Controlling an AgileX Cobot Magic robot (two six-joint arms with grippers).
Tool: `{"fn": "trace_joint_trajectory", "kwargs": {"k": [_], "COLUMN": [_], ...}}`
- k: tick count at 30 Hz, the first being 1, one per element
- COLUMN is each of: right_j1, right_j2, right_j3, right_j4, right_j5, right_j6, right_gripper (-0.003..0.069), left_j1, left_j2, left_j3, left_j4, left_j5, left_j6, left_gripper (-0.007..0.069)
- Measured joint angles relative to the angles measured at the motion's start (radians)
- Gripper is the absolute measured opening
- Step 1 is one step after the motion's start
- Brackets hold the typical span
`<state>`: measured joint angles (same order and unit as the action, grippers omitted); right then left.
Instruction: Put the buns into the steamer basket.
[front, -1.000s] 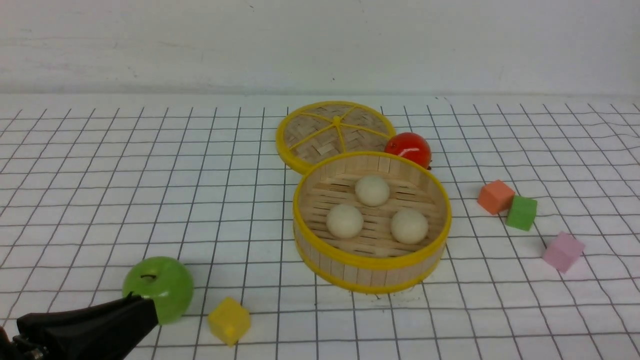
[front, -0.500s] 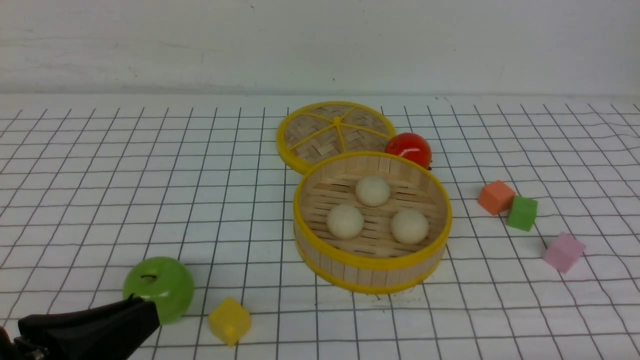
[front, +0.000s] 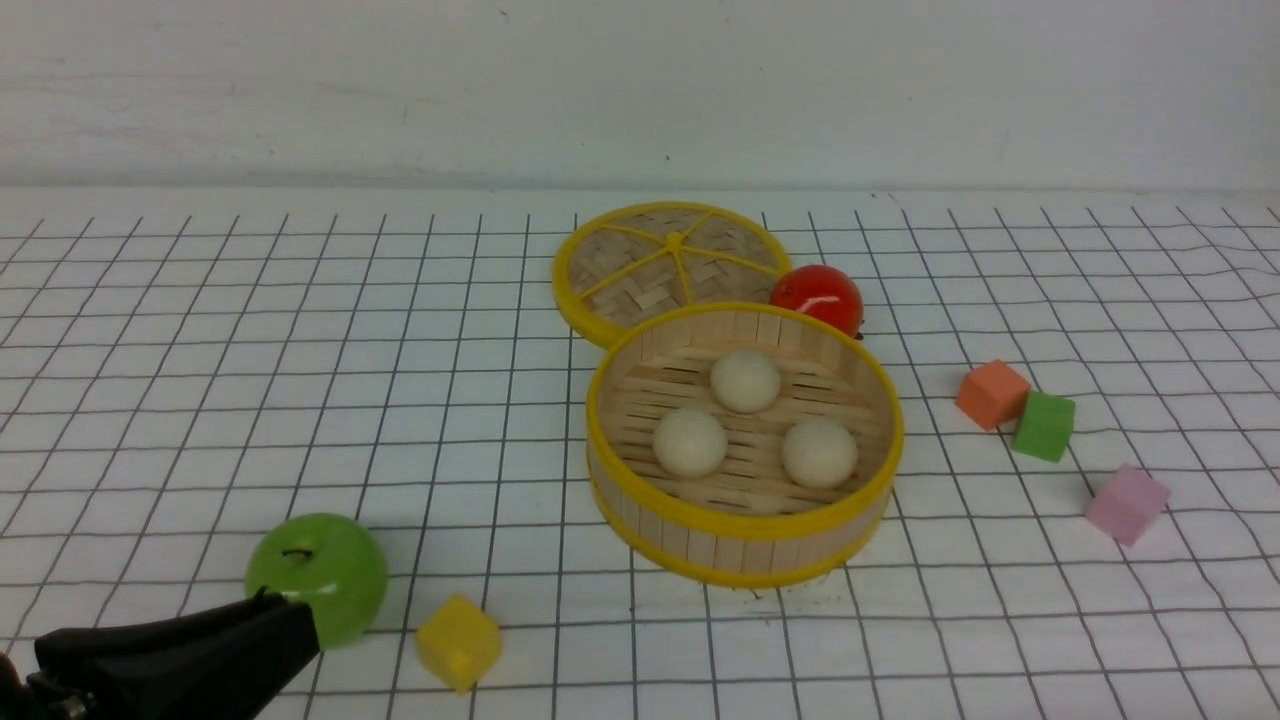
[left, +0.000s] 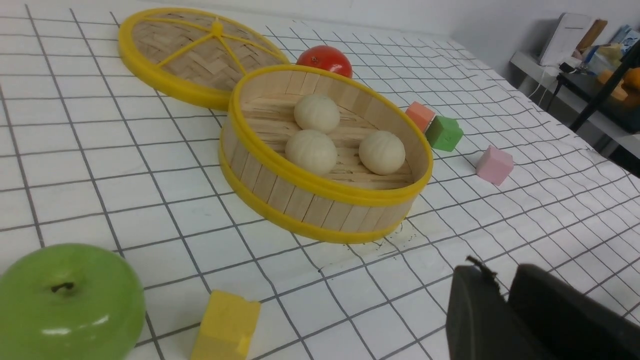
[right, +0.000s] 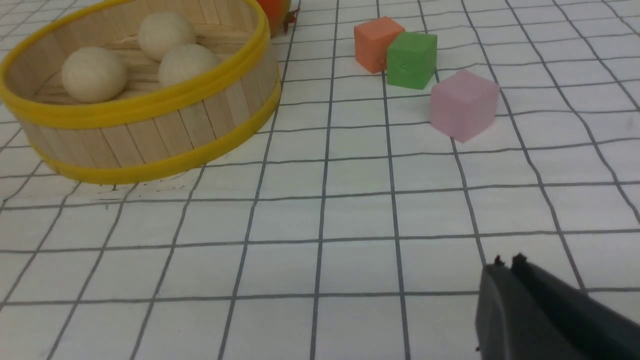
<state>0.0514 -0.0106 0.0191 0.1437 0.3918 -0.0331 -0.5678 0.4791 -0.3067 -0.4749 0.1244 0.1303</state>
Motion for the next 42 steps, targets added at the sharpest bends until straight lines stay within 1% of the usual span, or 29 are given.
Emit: {"fn": "trace_joint_trajectory", "kwargs": {"k": [2, 5, 8, 11, 14, 18, 20, 23, 24, 25, 27, 29, 32, 42], "right_j1": [0.000, 0.000, 0.000, 0.000, 0.000, 0.000, 0.000, 0.000, 0.000, 0.000, 0.000, 0.000, 0.000, 0.000], "right_j2": [0.000, 0.000, 0.000, 0.000, 0.000, 0.000, 0.000, 0.000, 0.000, 0.000, 0.000, 0.000, 0.000, 0.000], "right_j3": [0.000, 0.000, 0.000, 0.000, 0.000, 0.000, 0.000, 0.000, 0.000, 0.000, 0.000, 0.000, 0.000, 0.000], "right_j4": [0.000, 0.000, 0.000, 0.000, 0.000, 0.000, 0.000, 0.000, 0.000, 0.000, 0.001, 0.001, 0.000, 0.000], "right_j5": [0.000, 0.000, 0.000, 0.000, 0.000, 0.000, 0.000, 0.000, 0.000, 0.000, 0.000, 0.000, 0.000, 0.000], "right_j6": [0.000, 0.000, 0.000, 0.000, 0.000, 0.000, 0.000, 0.000, 0.000, 0.000, 0.000, 0.000, 0.000, 0.000], "right_gripper": [0.0003, 0.0003, 0.0008, 0.0013, 0.0018, 0.0022, 0.0022, 0.0022, 0.0022, 0.0022, 0.0023, 0.0028, 0.0032, 0.0046], "left_j1": [0.000, 0.005, 0.050, 0.150, 0.295, 0.461, 0.489, 0.504, 0.504, 0.504, 0.504, 0.504, 0.505, 0.506], "left_j2": [0.000, 0.000, -0.020, -0.108, -0.232, -0.430, -0.471, -0.488, -0.489, -0.489, -0.489, -0.489, -0.489, -0.489], "left_j3": [0.000, 0.008, 0.024, 0.041, 0.089, 0.224, 0.285, 0.327, 0.333, 0.335, 0.338, 0.338, 0.338, 0.338], "left_j4": [0.001, 0.036, 0.058, 0.105, 0.197, 0.322, 0.343, 0.357, 0.363, 0.363, 0.363, 0.363, 0.363, 0.363], "left_j5": [-0.002, -0.052, -0.091, -0.075, -0.038, -0.021, -0.015, 0.057, 0.147, 0.196, 0.244, 0.251, 0.251, 0.250], "left_j6": [0.002, 0.031, 0.041, 0.012, -0.068, -0.187, -0.225, -0.276, -0.308, -0.333, -0.385, -0.444, -0.467, -0.473], "left_gripper": [0.0102, 0.0102, 0.0102, 0.0074, -0.0006, -0.0013, -0.0013, -0.0013, -0.0013, -0.0013, -0.0013, -0.0013, -0.0013, -0.0013]}}
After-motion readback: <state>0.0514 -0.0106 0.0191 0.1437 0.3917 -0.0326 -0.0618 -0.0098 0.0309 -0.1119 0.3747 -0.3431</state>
